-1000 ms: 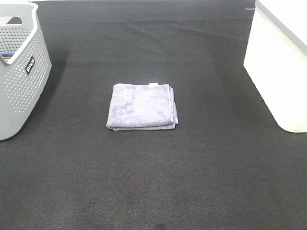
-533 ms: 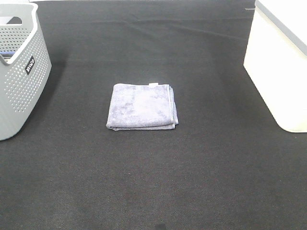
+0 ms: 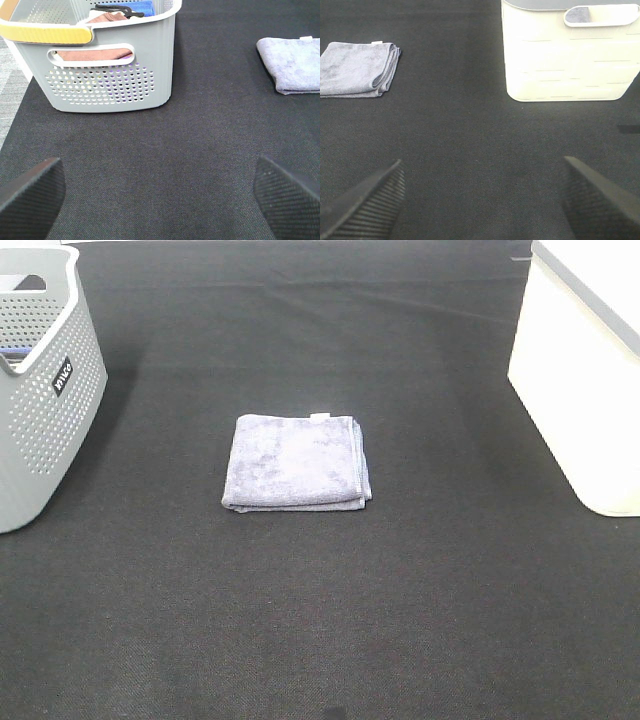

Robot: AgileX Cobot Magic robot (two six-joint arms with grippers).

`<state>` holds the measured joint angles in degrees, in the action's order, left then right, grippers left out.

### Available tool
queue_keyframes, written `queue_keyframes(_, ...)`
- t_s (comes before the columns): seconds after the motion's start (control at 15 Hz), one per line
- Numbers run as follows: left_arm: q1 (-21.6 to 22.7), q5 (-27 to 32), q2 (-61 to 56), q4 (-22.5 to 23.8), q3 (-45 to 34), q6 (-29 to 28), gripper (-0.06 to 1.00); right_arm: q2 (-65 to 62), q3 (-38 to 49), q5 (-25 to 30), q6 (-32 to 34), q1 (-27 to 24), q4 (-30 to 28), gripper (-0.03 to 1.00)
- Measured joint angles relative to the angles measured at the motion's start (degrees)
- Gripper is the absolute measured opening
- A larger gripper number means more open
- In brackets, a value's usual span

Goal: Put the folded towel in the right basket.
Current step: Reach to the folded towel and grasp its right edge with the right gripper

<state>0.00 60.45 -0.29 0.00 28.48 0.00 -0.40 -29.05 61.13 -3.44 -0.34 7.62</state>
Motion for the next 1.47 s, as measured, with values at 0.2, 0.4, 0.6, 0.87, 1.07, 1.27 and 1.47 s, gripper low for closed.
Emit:
queue_keyframes(0.2, 0.0, 0.0, 0.0, 0.0, 0.0, 0.0, 0.97, 0.0, 0.0, 0.0, 0.0, 0.0, 0.0, 0.79)
queue_keyframes(0.4, 0.0, 0.0, 0.0, 0.0, 0.0, 0.0, 0.97, 0.0, 0.0, 0.0, 0.0, 0.0, 0.0, 0.79)
queue_keyframes(0.6, 0.0, 0.0, 0.0, 0.0, 0.0, 0.0, 0.97, 0.0, 0.0, 0.0, 0.0, 0.0, 0.0, 0.79)
queue_keyframes(0.87, 0.0, 0.0, 0.0, 0.0, 0.0, 0.0, 0.97, 0.0, 0.0, 0.0, 0.0, 0.0, 0.0, 0.79)
queue_keyframes(1.07, 0.0, 0.0, 0.0, 0.0, 0.0, 0.0, 0.97, 0.0, 0.0, 0.0, 0.0, 0.0, 0.0, 0.79)
queue_keyframes(1.27, 0.0, 0.0, 0.0, 0.0, 0.0, 0.0, 0.97, 0.0, 0.0, 0.0, 0.0, 0.0, 0.0, 0.79)
queue_keyframes(1.47, 0.0, 0.0, 0.0, 0.0, 0.0, 0.0, 0.97, 0.0, 0.0, 0.0, 0.0, 0.0, 0.0, 0.79)
